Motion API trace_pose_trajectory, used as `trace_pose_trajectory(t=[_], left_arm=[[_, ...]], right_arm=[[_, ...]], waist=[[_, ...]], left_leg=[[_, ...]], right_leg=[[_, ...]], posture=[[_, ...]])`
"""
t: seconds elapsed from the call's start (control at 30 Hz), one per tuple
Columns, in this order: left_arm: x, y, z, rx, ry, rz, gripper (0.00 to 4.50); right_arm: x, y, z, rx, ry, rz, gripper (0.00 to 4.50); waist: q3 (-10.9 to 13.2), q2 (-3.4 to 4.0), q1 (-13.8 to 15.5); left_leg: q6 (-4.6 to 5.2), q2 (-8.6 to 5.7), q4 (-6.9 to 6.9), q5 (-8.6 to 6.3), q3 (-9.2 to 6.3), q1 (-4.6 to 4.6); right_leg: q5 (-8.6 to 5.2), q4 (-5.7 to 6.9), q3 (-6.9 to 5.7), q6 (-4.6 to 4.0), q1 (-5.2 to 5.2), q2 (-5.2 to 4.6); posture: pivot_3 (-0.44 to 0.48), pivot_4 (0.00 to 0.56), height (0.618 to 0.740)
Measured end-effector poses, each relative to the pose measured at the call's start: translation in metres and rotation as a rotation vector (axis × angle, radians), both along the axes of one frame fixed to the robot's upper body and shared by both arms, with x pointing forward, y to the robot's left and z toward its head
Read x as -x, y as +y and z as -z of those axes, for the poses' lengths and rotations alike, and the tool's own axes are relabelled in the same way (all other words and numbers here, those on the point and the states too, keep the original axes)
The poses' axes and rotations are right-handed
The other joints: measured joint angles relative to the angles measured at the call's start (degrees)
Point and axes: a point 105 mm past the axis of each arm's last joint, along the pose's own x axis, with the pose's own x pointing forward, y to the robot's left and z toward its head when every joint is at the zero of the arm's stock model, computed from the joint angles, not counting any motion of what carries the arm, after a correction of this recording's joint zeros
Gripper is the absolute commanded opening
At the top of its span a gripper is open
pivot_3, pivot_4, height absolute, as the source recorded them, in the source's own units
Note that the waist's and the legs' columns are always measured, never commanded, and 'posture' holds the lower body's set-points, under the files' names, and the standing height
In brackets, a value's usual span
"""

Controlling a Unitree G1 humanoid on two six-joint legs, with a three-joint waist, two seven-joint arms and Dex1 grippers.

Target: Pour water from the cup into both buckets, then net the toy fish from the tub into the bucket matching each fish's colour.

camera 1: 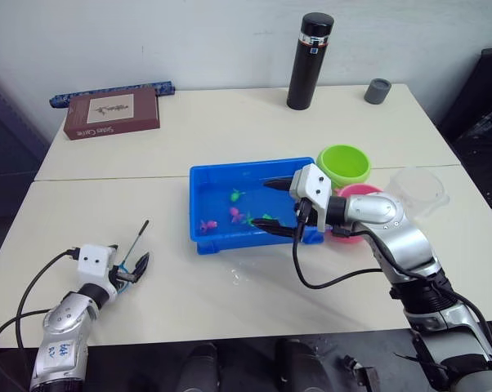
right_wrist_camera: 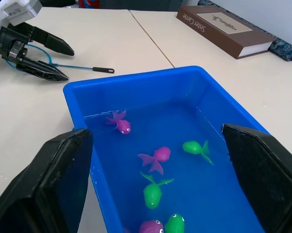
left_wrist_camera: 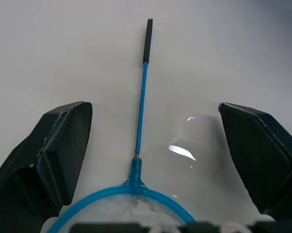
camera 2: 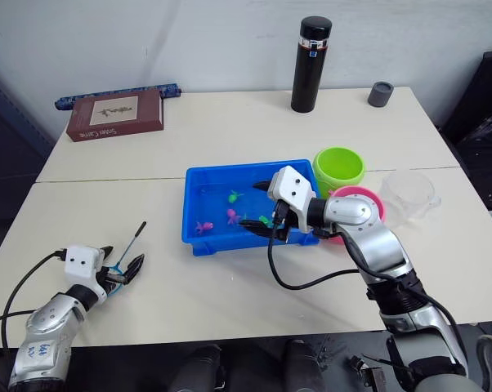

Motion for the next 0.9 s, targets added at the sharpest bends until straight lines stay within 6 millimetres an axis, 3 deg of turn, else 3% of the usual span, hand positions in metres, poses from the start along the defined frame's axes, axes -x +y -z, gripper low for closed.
trace_pose_trajectory(t=[0.7,0.8,0.9], left_arm=[[-0.0028,0.0049,0.0059,-0.014,0.082,-0.056,4.50],[-0.0049,0.0021,0.0044,-0.010,0.095,-0.055,3.66],[-0.0071,-0.0002,0.0044,-0.004,0.107,-0.052,2.30]], right_arm=[[-0.0013,-0.0016,0.0012,-0.010,0.003,0.027,4.48],[-0.0009,-0.0012,-0.0004,-0.012,-0.004,0.028,4.50],[-0.0010,-0.0011,-0.0008,-0.013,-0.007,0.030,4.50]], waist=[[0.0,-0.02,-0.2],[0.0,-0.02,-0.1],[0.0,-0.03,-0.2]], left_leg=[[0.01,0.05,-0.04,0.04,0.34,0.73],[0.01,0.06,-0.04,0.04,0.29,0.75],[0.01,0.06,-0.04,0.04,0.28,0.76]], right_leg=[[-0.02,0.45,0.45,-0.04,0.23,0.00],[-0.02,0.47,0.47,-0.04,0.23,0.00],[-0.02,0.47,0.49,-0.05,0.23,0.00]], posture=[[0.000,0.150,0.740],[0.000,0.150,0.740],[0.000,0.150,0.740]])
